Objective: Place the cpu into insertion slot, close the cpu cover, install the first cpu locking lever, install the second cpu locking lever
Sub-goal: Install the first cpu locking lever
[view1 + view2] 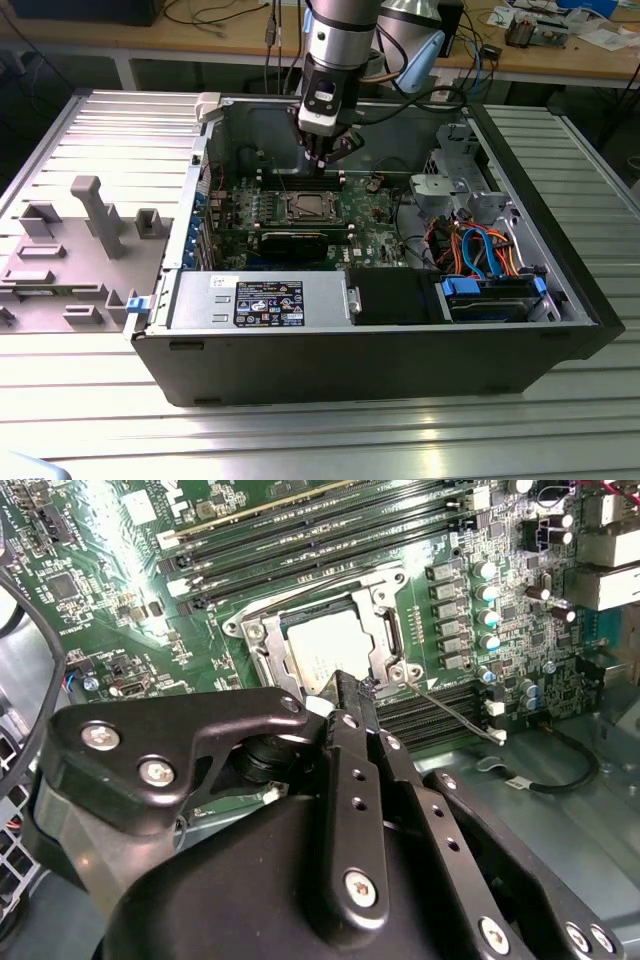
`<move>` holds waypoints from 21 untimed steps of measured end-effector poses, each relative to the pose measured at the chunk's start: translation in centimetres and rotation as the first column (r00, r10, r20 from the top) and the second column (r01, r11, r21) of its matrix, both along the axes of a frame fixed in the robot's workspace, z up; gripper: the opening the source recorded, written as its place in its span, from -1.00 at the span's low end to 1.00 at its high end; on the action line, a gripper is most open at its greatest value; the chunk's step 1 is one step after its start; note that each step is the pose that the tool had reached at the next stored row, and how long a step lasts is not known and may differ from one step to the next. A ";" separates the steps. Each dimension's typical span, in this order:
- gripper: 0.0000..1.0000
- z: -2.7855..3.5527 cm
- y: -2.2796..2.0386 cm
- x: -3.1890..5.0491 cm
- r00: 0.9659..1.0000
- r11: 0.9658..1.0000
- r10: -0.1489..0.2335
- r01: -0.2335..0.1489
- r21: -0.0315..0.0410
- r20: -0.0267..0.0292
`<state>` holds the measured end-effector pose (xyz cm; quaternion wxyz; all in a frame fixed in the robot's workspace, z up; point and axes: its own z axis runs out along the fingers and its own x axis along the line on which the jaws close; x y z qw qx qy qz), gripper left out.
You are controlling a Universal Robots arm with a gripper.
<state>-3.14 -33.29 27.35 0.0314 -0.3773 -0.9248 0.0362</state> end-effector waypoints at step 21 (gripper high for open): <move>-0.79 0.00 0.00 0.00 0.996 0.996 0.091 -0.091 0.000 0.000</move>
